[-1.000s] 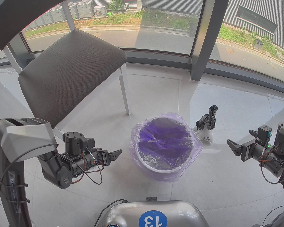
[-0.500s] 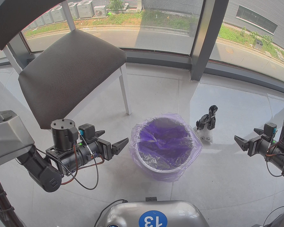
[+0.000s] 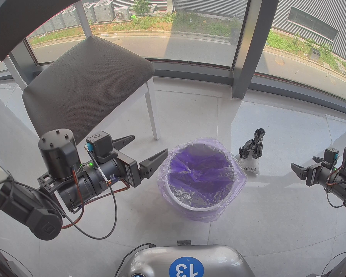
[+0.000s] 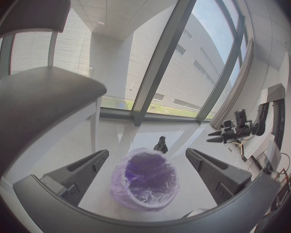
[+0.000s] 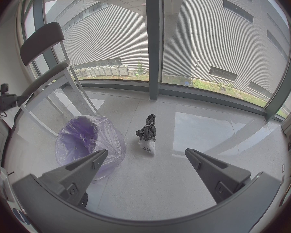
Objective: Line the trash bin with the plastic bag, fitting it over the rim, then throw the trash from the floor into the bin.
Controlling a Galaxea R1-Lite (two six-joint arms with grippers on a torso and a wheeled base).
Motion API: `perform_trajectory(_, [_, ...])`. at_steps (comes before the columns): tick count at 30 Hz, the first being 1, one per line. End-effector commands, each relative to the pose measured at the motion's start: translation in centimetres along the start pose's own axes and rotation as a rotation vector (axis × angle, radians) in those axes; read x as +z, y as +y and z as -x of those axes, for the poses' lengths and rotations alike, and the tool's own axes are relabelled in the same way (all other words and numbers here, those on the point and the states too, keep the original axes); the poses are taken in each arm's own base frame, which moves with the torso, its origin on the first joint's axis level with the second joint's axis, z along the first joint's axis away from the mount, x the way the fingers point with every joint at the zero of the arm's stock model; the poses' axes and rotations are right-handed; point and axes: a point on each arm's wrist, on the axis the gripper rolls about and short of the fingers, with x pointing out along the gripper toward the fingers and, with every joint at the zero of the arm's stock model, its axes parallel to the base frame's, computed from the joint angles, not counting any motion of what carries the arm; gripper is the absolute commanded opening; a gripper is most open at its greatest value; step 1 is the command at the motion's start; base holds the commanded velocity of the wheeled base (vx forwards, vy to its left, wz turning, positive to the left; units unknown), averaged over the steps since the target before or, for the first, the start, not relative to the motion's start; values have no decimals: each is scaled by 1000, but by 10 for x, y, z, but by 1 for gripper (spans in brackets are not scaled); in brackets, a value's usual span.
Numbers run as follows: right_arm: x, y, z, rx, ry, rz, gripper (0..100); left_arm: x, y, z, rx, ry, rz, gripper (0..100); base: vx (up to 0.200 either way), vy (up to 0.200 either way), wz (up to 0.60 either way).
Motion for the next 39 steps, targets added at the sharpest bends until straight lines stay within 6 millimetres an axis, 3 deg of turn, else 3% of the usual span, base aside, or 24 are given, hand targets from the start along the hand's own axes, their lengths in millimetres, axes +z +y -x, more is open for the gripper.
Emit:
perform_trajectory(1, [4, 0, 0, -19, -34, 10, 100, 38, -10, 28, -9, -131, -25, 100, 0, 0, 0])
perform_trajectory(7, [25, 10, 6, -13, -179, 40, 100, 59, 0, 53, 72, -193, -41, 100, 0, 0, 0])
perform_trajectory(8, [44, 19, 0, 20, -248, 69, 100, 70, 9, 69, 131, -212, -52, 100, 0, 0, 0])
perform_trajectory(11, [68, 24, -13, 46, -289, 89, 100, 79, 18, 88, 202, -211, -57, 100, 0, 0, 0])
perform_trajectory(14, [83, 25, -23, 72, -265, 81, 100, 81, 23, 99, 244, -215, -59, 100, 0, 0, 0])
perform_trajectory(18, [103, 20, -51, 98, -244, 0, 100, 89, 30, 128, 345, -269, -80, 100, 0, 0, 0])
perform_trajectory(24, [96, 2, -83, 109, -216, -109, 100, 92, 39, 143, 434, -291, -97, 100, 0, 0, 0])
perform_trajectory(25, [90, -12, -101, 80, -222, -142, 100, 92, 44, 145, 469, -290, -101, 100, 0, 0, 0])
perform_trajectory(30, [73, -35, -130, 56, -291, -201, 100, 95, 50, 148, 511, -293, -118, 100, 0, 0, 0])
perform_trajectory(34, [55, -40, -153, 49, -297, -191, 100, 91, 53, 146, 513, -281, -113, 100, 0, 0, 0])
perform_trajectory(39, [46, -42, -166, 50, -282, -200, 100, 86, 61, 142, 533, -256, -104, 100, 0, 0, 0])
